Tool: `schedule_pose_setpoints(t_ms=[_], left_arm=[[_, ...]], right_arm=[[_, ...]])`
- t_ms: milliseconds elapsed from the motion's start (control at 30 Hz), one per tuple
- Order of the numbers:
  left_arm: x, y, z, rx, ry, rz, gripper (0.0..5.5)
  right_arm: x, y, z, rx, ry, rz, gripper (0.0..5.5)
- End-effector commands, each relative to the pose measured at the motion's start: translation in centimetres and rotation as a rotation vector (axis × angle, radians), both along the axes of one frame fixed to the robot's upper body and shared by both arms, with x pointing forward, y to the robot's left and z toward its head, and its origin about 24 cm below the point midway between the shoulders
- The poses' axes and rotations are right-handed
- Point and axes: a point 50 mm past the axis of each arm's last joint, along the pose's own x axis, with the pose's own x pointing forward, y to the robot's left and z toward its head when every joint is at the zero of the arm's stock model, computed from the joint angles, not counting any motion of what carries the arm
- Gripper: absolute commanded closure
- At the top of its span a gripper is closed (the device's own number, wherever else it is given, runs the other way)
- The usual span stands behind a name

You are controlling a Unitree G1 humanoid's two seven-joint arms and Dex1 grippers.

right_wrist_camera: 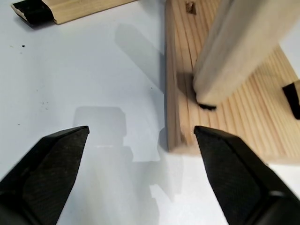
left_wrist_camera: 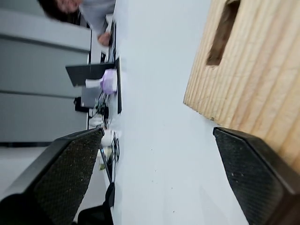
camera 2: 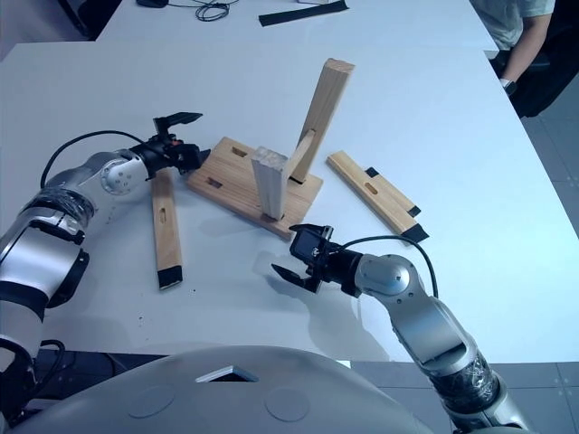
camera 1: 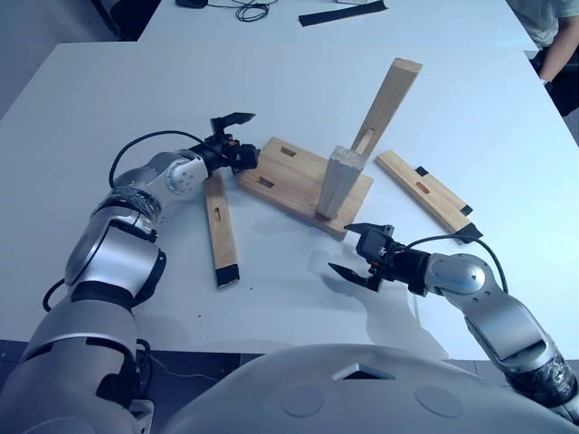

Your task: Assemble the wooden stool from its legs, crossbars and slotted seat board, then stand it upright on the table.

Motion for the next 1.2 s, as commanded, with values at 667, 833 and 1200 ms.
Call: schedule_pose_setpoints(t_ms=[667,833,1200], left_arm=[[-10.9,-4.4,1.4,-0.161,0.319,-0.527,1.16],[-10.2,-5.3,5.7,-0.315,0.349,-0.499,1.16],[-0.7,-2.7,5.2,-0.342,0.141,-0.025,1.16]], right_arm=[[2.6,-3.9,-2.2,-0.119,-0.043,-0.188,1.35],[2.0,-4.7,-1.5,-0.125,-0.038,-0.155,1.35],[1.4,-6.3,-1.1,-0.171,-0.020,-0.165,1.35]])
